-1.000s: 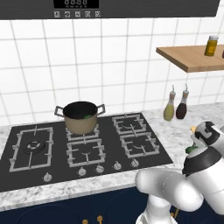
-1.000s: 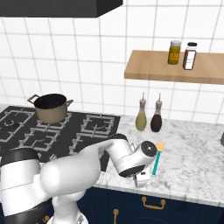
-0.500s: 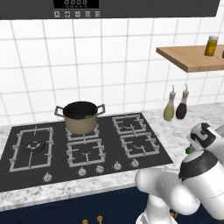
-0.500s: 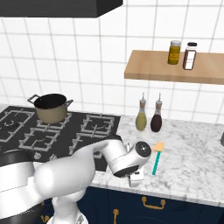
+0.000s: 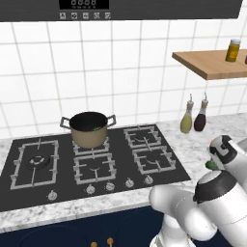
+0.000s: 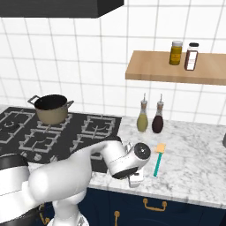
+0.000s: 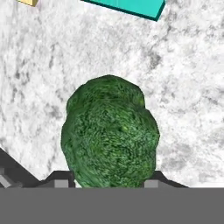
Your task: Put the broccoli and broccoli in the pot. Retrieve the spatula and lightly stir the vegetables in the pot.
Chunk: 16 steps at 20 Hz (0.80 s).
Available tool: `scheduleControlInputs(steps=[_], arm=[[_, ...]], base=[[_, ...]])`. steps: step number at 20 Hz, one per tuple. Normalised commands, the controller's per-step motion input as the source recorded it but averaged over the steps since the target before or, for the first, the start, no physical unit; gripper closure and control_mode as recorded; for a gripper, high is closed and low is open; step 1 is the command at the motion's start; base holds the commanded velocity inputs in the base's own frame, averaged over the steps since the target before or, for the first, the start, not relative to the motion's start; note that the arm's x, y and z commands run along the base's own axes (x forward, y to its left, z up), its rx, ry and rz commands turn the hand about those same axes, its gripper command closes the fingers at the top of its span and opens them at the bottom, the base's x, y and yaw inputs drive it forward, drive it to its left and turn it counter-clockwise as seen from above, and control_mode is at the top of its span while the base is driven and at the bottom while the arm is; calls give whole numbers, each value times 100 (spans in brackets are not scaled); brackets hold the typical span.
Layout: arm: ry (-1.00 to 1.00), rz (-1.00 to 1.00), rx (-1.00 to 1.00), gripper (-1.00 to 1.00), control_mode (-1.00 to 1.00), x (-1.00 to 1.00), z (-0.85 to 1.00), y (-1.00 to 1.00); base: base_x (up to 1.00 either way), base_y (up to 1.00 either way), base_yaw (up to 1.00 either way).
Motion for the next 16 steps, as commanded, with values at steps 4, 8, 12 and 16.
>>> scheduleControlInputs(steps=[4,8,12,16], arm=[[-8,6,0,100,-100,-30,70,66],[0,19,-5,100,-100,-3,66,94],[0,26,-3,100,-100,0,46,92],[-1,31,-1,100,-100,10,34,81]], base=[[0,0,0],[0,0,0],[0,0,0],[0,0,0]])
